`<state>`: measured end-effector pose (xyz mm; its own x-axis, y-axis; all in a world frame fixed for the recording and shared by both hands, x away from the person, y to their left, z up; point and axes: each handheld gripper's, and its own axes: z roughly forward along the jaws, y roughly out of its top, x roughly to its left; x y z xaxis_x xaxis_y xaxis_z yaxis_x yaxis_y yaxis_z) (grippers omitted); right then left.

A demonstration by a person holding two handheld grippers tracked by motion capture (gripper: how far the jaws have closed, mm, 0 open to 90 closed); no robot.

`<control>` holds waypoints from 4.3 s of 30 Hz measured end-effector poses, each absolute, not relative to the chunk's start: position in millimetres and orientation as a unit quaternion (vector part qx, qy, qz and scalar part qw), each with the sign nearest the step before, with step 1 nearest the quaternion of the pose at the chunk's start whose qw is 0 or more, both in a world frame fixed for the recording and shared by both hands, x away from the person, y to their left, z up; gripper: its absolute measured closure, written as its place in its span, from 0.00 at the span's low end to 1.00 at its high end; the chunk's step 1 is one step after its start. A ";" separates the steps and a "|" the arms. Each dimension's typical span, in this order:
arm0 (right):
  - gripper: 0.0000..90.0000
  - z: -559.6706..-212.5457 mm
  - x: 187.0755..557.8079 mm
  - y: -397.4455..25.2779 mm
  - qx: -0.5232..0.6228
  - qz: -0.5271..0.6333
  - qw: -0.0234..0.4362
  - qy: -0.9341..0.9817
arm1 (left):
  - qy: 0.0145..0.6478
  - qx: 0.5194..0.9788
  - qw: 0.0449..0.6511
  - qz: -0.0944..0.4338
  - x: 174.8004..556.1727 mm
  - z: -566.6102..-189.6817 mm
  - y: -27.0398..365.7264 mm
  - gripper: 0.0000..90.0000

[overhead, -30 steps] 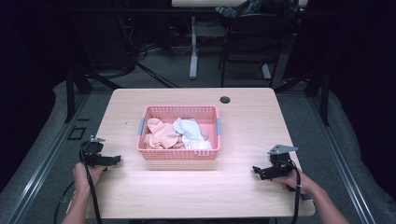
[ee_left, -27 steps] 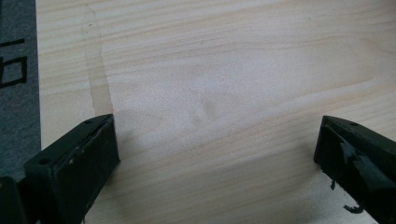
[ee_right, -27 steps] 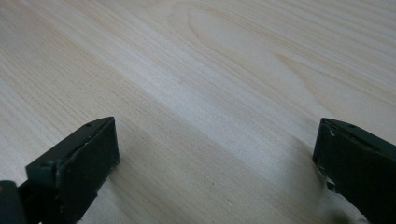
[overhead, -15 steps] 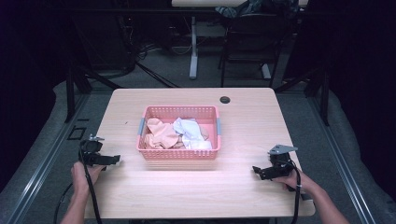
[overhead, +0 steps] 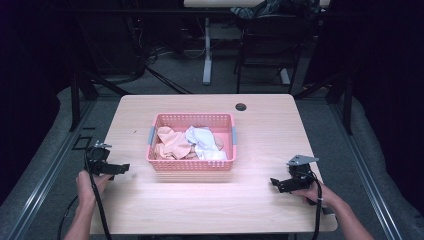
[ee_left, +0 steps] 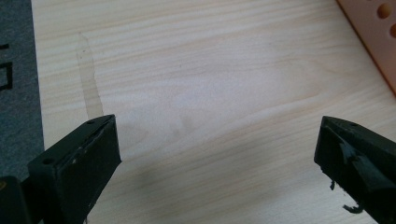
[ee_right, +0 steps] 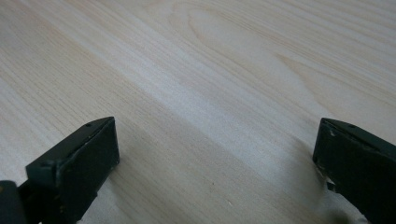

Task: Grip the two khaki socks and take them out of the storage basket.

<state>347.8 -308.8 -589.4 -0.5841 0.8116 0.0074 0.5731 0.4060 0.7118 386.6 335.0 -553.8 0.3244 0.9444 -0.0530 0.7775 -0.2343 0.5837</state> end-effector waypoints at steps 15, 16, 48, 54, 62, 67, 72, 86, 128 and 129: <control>0.00 -589.5 347.7 -308.8 0.422 0.345 0.173 0.820 | 0.537 0.775 0.295 0.152 390.1 -528.9 321.3 0.00; 0.00 -589.5 347.7 -308.8 0.422 0.345 0.173 0.820 | 0.536 0.776 0.297 0.151 390.1 -527.0 320.6 0.00; 0.00 -589.5 347.7 -308.7 0.422 0.345 0.173 0.820 | 0.461 0.817 0.316 0.141 418.5 -460.9 259.2 0.00; 0.00 -589.5 347.7 -308.8 0.422 0.345 0.173 0.820 | 0.439 0.830 0.316 0.136 428.8 -448.9 237.3 0.00; 0.00 -589.5 347.7 -308.8 0.422 0.345 0.173 0.820 | 0.423 0.841 0.313 0.126 442.5 -446.2 210.3 0.01; 0.00 -589.5 347.8 -308.8 0.422 0.345 0.173 0.820 | 0.414 0.850 0.305 0.115 451.4 -451.6 194.9 0.04; 0.00 -589.5 347.7 -308.8 0.422 0.345 0.173 0.820 | 0.407 0.860 0.291 0.099 459.8 -462.7 177.0 0.09; 0.00 -589.4 347.7 -308.8 0.422 0.345 0.173 0.820 | 0.394 0.887 0.226 0.081 476.8 -497.7 142.0 0.36; 0.00 -589.4 347.7 -308.9 0.422 0.345 0.173 0.820 | 0.395 0.886 0.212 0.117 474.7 -487.1 152.5 0.98; 0.00 -589.5 347.7 -308.9 0.422 0.345 0.173 0.820 | 0.396 0.885 0.216 0.118 473.8 -485.3 155.2 0.98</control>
